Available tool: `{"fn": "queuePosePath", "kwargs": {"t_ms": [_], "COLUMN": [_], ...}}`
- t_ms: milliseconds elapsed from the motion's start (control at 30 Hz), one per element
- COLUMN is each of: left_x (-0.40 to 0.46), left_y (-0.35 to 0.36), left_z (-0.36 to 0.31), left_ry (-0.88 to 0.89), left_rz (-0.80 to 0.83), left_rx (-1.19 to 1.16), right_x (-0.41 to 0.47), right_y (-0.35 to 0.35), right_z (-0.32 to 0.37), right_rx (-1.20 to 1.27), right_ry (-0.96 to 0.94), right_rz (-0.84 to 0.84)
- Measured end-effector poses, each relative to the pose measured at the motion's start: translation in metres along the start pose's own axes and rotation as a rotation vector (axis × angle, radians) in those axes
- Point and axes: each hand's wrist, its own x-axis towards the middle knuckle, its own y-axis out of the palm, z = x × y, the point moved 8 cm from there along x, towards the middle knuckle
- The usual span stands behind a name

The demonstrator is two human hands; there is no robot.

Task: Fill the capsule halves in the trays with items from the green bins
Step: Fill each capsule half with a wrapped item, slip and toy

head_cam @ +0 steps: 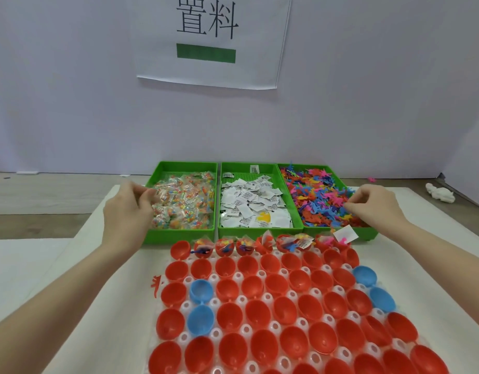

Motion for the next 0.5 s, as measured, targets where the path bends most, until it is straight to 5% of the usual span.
{"fn": "queuePosePath", "kwargs": {"t_ms": [200,367,500], "left_x": [-0.025,-0.061,-0.077], "left_y": [-0.019,-0.037,-0.049], "left_z": [0.003,0.017,0.030], "left_ry": [-0.124,-0.168,-0.211], "left_rz": [-0.087,-0.132,-0.171], "left_rx": [-0.232,-0.376,-0.430], "right_x": [0.006,-0.002,-0.025], "right_y": [0.004,0.039,0.075], "right_z": [0.009,0.074,0.108], "right_rx": [0.106,-0.039,-0.394], "right_ry": [0.136,-0.124,-0.280], "right_rz": [0.009,0.243,0.474]}}
